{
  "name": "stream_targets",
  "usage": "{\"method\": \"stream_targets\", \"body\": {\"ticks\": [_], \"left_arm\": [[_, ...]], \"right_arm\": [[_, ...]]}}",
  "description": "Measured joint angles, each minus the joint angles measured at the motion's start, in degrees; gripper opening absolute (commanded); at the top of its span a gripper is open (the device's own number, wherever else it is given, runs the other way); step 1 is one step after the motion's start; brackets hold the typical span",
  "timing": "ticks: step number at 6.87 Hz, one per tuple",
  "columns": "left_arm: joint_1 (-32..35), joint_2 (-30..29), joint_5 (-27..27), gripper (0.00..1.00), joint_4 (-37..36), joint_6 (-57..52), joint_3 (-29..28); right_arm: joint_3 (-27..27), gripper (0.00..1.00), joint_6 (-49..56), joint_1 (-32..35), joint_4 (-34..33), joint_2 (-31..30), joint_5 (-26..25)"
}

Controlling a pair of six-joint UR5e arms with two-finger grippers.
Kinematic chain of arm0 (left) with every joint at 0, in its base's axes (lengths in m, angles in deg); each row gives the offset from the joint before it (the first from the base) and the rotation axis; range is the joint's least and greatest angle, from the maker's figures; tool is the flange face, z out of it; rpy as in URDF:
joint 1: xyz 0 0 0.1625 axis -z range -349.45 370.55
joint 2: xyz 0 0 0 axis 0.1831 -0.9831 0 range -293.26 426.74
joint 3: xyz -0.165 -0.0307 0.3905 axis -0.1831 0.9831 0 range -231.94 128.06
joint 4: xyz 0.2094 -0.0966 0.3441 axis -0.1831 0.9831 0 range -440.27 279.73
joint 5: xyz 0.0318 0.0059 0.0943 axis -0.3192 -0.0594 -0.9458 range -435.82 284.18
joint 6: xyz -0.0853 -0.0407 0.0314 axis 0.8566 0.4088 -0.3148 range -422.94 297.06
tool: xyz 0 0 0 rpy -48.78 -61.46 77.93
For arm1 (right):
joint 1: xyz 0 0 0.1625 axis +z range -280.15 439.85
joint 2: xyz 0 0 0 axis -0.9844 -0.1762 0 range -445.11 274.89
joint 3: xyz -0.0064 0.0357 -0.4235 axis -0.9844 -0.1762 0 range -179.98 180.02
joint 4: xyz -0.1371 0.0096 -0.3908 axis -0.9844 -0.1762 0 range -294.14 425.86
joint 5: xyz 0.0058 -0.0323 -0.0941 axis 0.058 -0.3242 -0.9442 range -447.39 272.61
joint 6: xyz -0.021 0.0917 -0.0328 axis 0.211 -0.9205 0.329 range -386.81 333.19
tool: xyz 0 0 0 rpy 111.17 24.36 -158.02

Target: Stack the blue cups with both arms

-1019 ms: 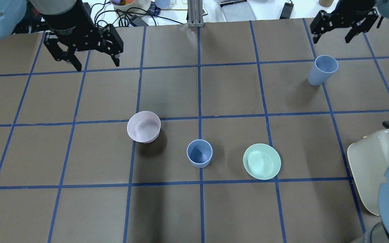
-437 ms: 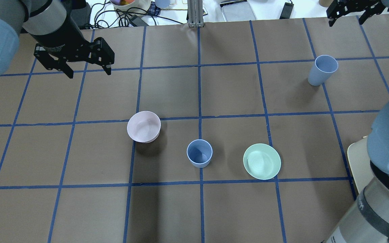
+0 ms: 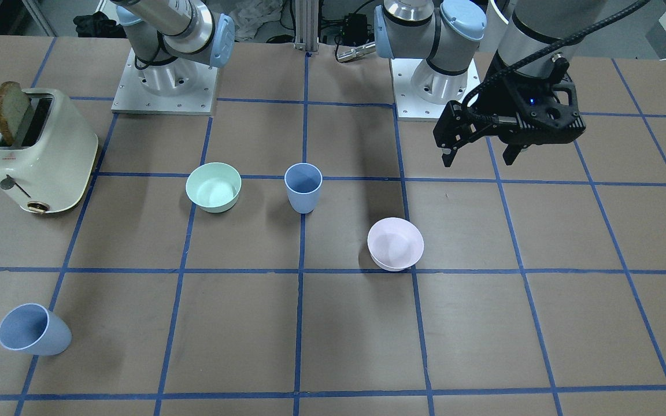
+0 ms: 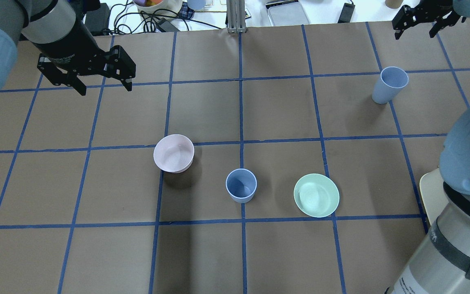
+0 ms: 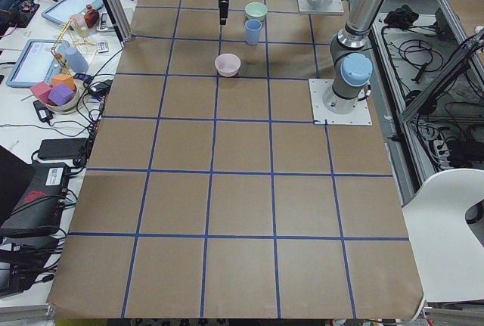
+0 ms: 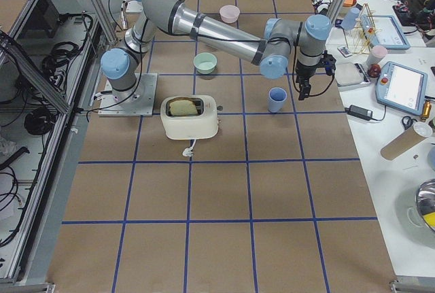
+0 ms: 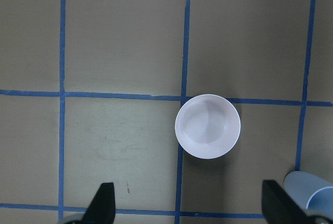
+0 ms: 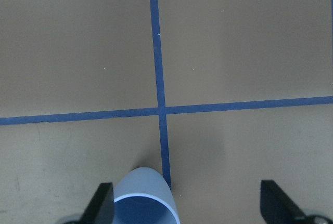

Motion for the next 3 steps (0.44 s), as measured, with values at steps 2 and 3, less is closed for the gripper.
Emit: {"method": "stream_targets", "body": {"ticks": [2,3], "left_arm": [[0.0,0.0,0.1,1.0,0.1,0.0,0.0],[0.0,0.0,0.1,1.0,0.2,0.0,0.0]], "right_arm": [[3.4,1.0,0.3,-0.8,-0.4,0.1,0.1],[4.2,0.93,0.4,-0.8,-0.2,0.1,0.2]]}}
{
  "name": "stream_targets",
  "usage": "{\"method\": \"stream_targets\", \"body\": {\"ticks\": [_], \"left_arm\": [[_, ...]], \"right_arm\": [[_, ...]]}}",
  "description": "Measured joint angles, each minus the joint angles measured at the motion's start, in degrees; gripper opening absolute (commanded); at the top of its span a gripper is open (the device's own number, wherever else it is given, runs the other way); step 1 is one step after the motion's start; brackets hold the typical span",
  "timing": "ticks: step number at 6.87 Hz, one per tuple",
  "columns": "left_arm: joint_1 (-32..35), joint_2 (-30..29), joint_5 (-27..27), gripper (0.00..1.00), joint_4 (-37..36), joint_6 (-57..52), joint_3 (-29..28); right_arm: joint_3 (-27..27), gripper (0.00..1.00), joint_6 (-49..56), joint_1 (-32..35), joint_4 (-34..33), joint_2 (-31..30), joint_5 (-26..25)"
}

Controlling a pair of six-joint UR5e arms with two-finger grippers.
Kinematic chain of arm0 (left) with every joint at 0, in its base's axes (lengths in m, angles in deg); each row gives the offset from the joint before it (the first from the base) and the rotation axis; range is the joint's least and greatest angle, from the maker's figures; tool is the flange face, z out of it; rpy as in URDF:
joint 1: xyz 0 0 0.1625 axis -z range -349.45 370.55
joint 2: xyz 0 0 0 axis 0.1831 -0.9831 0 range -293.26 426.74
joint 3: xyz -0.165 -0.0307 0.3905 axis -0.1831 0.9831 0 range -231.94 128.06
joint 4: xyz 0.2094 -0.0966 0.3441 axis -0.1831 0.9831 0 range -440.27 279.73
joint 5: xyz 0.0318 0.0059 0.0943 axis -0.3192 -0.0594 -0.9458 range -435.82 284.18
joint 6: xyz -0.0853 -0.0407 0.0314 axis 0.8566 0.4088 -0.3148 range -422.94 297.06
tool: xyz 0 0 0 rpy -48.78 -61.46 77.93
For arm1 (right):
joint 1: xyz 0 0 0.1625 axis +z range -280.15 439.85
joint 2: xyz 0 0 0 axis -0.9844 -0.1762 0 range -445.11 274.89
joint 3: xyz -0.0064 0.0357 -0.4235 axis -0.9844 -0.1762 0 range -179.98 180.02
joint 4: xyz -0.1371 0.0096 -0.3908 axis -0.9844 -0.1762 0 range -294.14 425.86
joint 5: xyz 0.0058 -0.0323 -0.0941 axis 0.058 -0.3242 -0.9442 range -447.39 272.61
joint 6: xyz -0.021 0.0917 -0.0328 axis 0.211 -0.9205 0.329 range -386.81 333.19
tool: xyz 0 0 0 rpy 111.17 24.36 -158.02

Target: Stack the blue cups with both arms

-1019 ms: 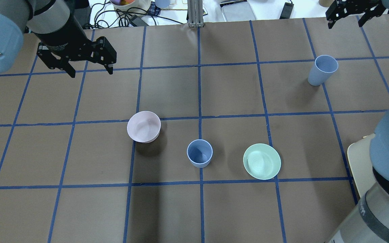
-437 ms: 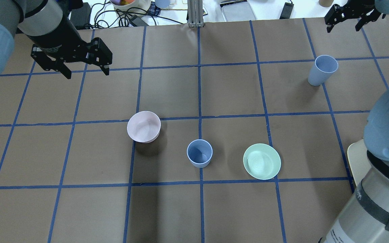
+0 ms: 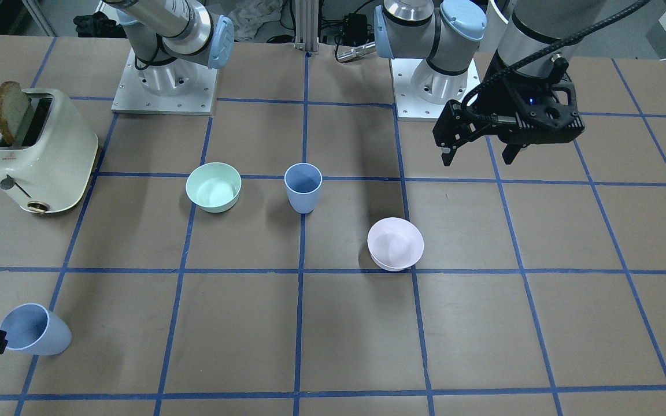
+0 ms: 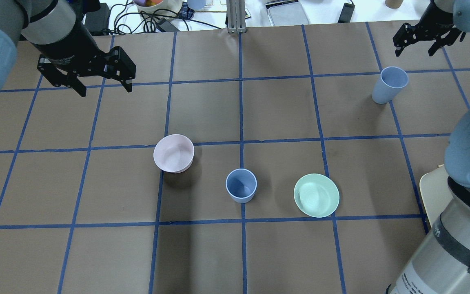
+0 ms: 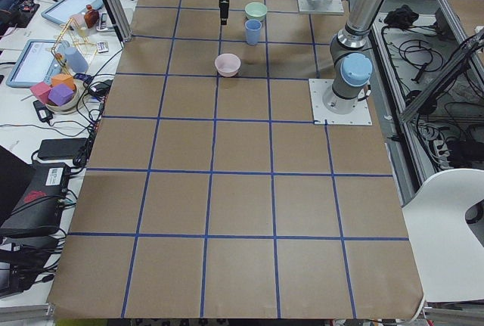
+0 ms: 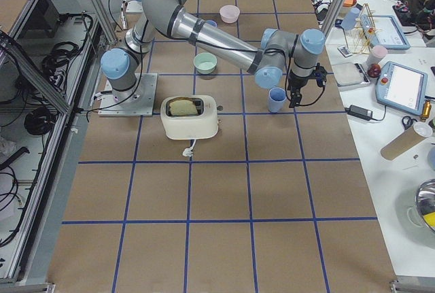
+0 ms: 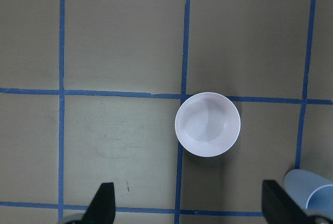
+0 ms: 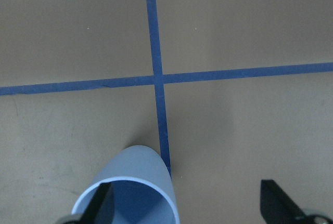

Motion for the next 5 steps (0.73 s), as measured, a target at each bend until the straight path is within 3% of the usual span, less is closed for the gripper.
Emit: {"method": "stream_targets", "body": {"ticks": [2,4,5], "left_arm": [[0.0,0.0,0.0,1.0,0.1,0.0,0.0],[0.1,0.0,0.0,1.0,0.1,0.0,0.1],[0.0,0.0,0.0,1.0,0.1,0.0,0.1]], "right_arm": [[1.8,0.78,0.2,0.0,0.0,0.0,0.0],[3.6,0.34,0.6,0.0,-0.2,-0.1,0.1],[3.9,0.2,1.0,0.0,-0.3,-0.1,0.1]]}}
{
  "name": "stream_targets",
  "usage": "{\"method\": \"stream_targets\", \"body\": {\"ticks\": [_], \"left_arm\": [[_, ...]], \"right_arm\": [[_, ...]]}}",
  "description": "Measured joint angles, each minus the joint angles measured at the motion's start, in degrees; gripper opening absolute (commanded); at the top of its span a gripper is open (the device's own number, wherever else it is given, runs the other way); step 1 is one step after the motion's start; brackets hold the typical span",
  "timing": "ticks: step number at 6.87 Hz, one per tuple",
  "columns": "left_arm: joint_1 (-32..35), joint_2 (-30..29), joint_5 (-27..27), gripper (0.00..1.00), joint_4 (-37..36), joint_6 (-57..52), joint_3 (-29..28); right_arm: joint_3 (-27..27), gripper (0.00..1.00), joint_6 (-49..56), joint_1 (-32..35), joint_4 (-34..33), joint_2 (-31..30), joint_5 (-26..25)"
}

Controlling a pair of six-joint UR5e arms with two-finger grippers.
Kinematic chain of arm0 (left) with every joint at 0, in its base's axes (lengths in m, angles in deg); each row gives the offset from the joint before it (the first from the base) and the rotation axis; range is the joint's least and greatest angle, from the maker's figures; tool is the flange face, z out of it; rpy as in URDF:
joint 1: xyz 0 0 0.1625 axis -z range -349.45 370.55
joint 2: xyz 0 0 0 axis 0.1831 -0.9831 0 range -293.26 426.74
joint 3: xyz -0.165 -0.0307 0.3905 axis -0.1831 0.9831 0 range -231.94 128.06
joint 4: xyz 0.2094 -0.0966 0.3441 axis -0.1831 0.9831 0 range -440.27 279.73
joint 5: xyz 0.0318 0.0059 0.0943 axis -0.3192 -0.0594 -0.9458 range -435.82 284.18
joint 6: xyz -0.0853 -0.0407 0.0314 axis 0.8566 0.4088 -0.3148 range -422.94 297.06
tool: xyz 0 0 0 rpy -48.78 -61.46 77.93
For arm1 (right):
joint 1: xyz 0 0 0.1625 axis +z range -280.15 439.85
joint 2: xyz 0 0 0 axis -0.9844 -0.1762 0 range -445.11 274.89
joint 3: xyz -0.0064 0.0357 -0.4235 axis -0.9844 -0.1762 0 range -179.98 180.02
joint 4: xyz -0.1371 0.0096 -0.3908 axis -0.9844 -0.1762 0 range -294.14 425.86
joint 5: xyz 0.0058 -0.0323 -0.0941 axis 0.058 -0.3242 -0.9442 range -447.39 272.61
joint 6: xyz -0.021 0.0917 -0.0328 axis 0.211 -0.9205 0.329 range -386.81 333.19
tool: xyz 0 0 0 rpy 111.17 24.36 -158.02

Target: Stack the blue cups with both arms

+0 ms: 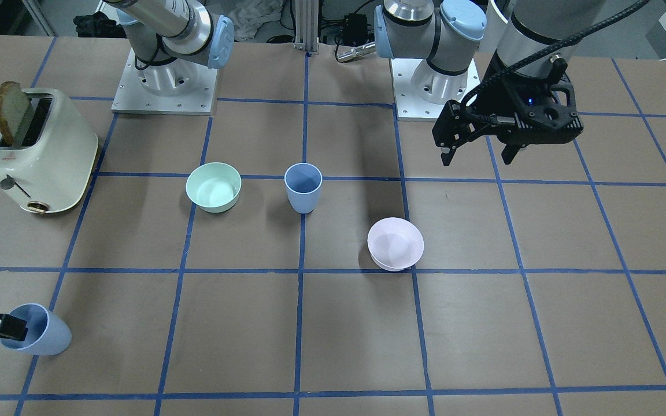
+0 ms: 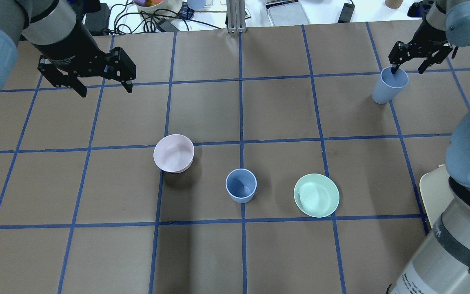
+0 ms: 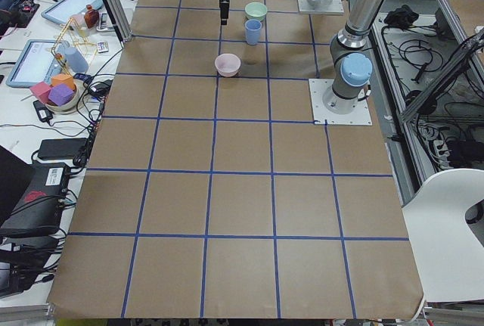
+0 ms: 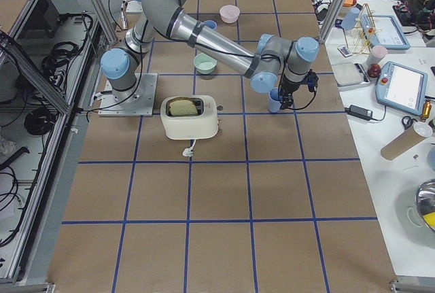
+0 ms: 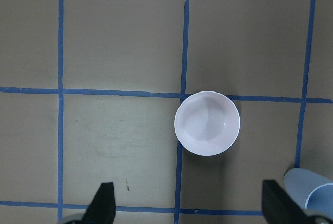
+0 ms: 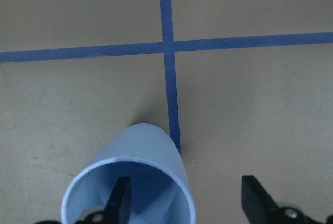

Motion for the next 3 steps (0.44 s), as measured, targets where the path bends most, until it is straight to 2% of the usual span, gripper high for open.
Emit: {"method": "stream_targets", "body": {"ticks": [2,3], "left_arm": [[0.0,0.0,0.0,1.0,0.1,0.0,0.0],[0.0,0.0,0.0,1.0,0.1,0.0,0.0]], "right_arm": [[0.8,0.07,1.0,0.0,0.0,0.0,0.0],[1.0,0.03,1.6,0.0,0.0,-0.1,0.1]]}}
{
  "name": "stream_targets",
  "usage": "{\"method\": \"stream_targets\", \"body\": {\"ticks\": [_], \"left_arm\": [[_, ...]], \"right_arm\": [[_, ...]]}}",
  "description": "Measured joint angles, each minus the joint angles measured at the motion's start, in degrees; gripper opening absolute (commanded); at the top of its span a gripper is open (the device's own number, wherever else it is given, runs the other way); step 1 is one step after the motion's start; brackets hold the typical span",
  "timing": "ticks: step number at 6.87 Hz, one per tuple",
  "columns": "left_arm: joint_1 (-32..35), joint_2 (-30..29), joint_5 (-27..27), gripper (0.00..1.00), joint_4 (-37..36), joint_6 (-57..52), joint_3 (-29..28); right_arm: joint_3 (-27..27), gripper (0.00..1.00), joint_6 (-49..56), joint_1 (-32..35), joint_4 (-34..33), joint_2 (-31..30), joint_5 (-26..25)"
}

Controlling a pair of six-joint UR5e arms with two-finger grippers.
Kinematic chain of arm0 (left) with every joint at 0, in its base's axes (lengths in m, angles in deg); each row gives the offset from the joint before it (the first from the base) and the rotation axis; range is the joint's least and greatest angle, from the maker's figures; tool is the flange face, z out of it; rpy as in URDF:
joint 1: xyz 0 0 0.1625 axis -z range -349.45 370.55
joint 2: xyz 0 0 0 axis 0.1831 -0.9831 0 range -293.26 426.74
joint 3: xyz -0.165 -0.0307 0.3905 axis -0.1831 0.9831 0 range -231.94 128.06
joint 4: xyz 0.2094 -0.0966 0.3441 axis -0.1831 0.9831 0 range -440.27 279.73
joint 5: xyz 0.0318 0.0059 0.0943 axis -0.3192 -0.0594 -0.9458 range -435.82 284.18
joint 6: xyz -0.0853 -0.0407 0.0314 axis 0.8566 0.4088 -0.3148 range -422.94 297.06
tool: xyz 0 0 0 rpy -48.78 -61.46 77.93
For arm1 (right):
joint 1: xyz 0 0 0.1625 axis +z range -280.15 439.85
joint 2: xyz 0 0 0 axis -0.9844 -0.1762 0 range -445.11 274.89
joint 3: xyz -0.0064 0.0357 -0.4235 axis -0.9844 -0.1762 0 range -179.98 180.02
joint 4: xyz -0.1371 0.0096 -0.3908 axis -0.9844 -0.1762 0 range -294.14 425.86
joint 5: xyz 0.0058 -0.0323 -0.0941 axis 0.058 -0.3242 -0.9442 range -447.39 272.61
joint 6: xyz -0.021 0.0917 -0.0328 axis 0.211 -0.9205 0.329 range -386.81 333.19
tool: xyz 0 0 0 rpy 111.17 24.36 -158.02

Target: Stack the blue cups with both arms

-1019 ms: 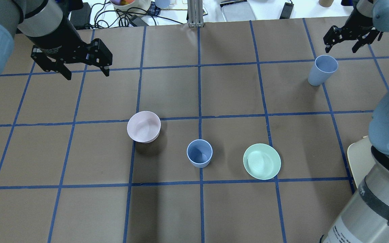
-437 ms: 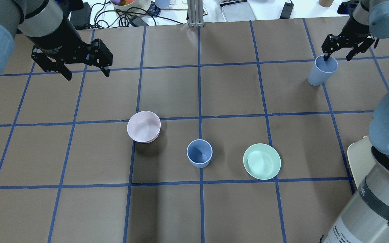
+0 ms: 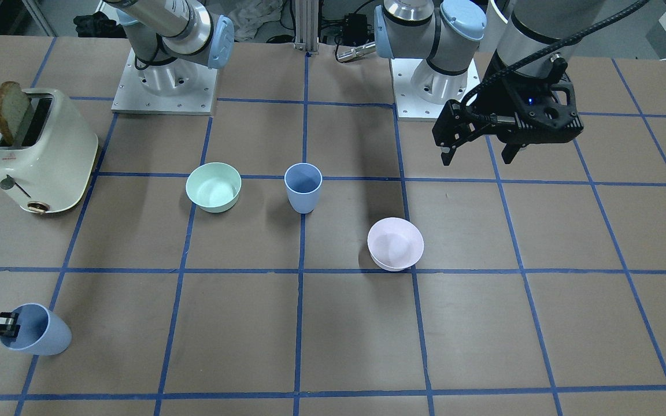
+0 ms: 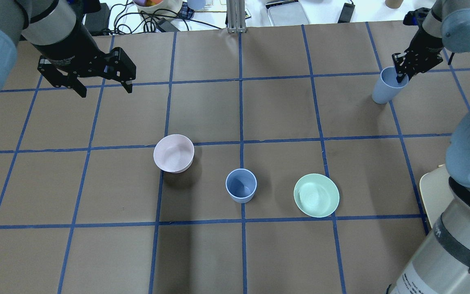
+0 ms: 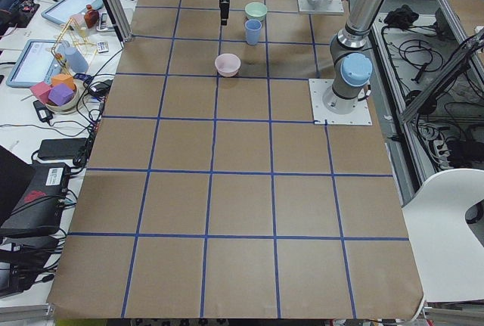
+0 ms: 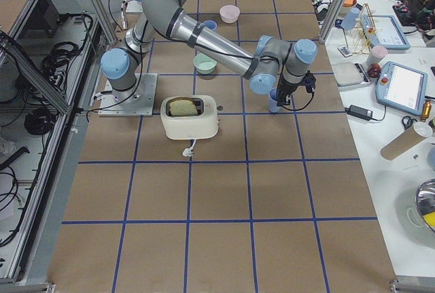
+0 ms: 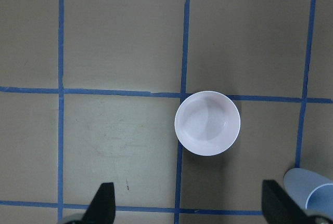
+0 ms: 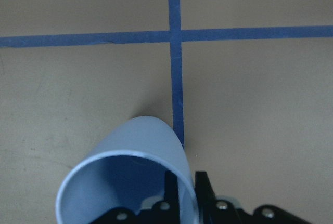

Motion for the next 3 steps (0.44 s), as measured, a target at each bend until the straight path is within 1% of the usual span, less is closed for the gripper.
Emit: {"method": "stream_targets", "body": {"ticks": [2,3], "left_arm": [[0.0,0.0,0.0,1.0,0.0,0.0,-0.1],[0.0,0.0,0.0,1.0,-0.1,0.0,-0.1]], "right_arm": [[0.0,0.0,0.1,0.3,0.3,-1.9,0.0],[0.2,0.0,-0.3,1.2,1.6,-4.6,-0.1]]}}
